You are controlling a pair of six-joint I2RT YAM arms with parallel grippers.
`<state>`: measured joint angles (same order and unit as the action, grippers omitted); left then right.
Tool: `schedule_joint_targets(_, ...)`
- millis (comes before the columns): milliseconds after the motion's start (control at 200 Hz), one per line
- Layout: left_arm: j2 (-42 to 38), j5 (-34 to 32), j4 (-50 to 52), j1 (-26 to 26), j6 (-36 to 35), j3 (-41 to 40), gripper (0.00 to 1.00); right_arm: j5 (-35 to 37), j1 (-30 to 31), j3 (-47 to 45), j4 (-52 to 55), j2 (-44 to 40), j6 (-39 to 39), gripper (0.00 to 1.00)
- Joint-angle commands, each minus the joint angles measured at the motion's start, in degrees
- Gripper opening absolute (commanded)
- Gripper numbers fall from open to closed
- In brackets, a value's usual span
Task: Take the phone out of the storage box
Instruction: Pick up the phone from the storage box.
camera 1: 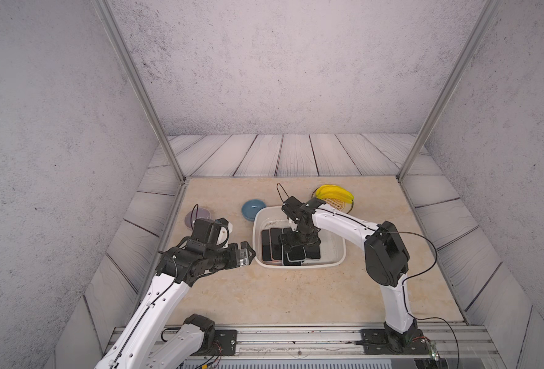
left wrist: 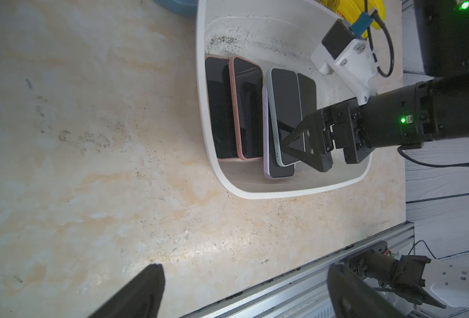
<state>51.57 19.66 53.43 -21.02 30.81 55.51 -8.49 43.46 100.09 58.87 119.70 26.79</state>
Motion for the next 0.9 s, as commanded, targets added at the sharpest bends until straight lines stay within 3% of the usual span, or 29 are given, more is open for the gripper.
schedule_joint_targets(0,1.1,-1.3,0.6,-0.2,-1.7,0.9,0.98,-1.1,-0.5,2.6,0.3,2.2,-1.9,1.00)
schedule_joint_targets(460,2.4,-3.4,1.8,-0.2,-3.6,1.3,0.98,-3.9,-1.2,4.8,-1.0,6.4,-1.6,0.99)
schedule_joint_targets(896,3.2,-3.8,1.5,-0.2,-3.1,1.9,0.99,-0.8,-1.6,1.7,-2.2,3.4,-2.0,0.73)
